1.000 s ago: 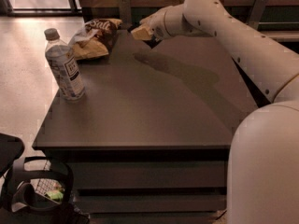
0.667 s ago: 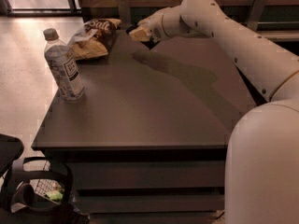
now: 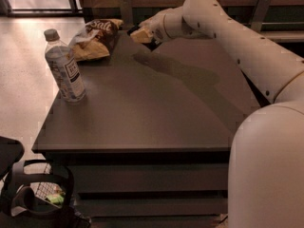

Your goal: Move rxbar blueberry near brown chip bag

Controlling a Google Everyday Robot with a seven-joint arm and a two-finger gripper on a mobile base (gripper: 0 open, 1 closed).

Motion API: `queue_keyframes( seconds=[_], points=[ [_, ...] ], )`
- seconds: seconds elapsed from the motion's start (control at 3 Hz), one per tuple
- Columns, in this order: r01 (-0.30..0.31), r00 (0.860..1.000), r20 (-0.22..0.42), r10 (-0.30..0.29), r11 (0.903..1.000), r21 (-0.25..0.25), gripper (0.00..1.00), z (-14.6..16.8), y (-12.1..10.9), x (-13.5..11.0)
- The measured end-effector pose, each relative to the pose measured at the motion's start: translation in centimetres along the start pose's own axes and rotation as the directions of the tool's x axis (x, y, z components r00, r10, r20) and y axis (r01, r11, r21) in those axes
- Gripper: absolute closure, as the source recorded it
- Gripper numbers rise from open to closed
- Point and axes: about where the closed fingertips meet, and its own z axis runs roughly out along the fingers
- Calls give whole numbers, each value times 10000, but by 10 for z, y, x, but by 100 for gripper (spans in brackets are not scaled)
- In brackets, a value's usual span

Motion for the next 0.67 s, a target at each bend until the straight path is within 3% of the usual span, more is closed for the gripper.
queue_keyframes(
  seconds=[0.33, 0.67],
  points=[
    [-2, 10000, -4, 2, 10000, -43, 15, 3, 2, 0],
    [-6, 10000, -8, 6, 10000, -88, 0, 5, 4, 0]
  ],
)
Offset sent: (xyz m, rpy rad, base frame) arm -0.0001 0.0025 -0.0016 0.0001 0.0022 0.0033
